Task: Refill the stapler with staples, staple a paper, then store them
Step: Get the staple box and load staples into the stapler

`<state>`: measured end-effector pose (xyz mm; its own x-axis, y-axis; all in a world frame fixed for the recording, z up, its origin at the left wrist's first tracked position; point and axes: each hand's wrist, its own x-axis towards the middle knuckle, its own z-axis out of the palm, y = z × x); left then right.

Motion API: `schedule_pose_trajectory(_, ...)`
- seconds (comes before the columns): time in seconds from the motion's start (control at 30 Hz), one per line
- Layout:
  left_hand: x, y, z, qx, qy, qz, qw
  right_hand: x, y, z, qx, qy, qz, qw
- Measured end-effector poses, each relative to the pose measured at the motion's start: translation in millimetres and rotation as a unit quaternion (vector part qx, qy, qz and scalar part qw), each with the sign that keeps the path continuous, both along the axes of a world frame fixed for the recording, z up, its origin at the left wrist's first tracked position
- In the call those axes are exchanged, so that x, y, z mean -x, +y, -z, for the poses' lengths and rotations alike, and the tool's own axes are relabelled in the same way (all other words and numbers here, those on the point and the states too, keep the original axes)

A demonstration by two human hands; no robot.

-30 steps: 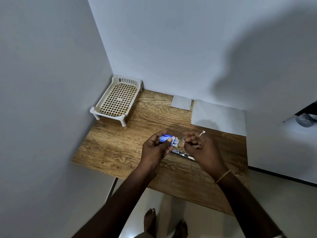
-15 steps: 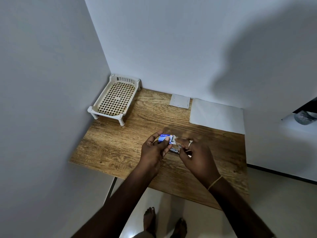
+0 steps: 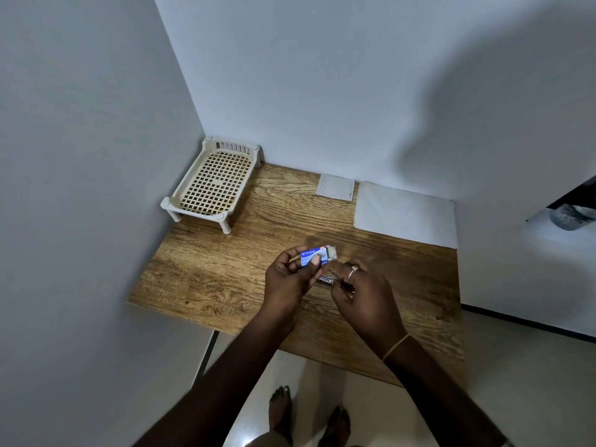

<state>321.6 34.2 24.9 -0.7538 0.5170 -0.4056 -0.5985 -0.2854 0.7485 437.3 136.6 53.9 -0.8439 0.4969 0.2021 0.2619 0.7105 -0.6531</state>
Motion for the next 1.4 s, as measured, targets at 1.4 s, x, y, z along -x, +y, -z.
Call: schedule_pose_trajectory(1.4,4,-40,89,0.421,0.617,0.353,0.563,-34,-32,120,0.267,-0.102,0.143,0.947)
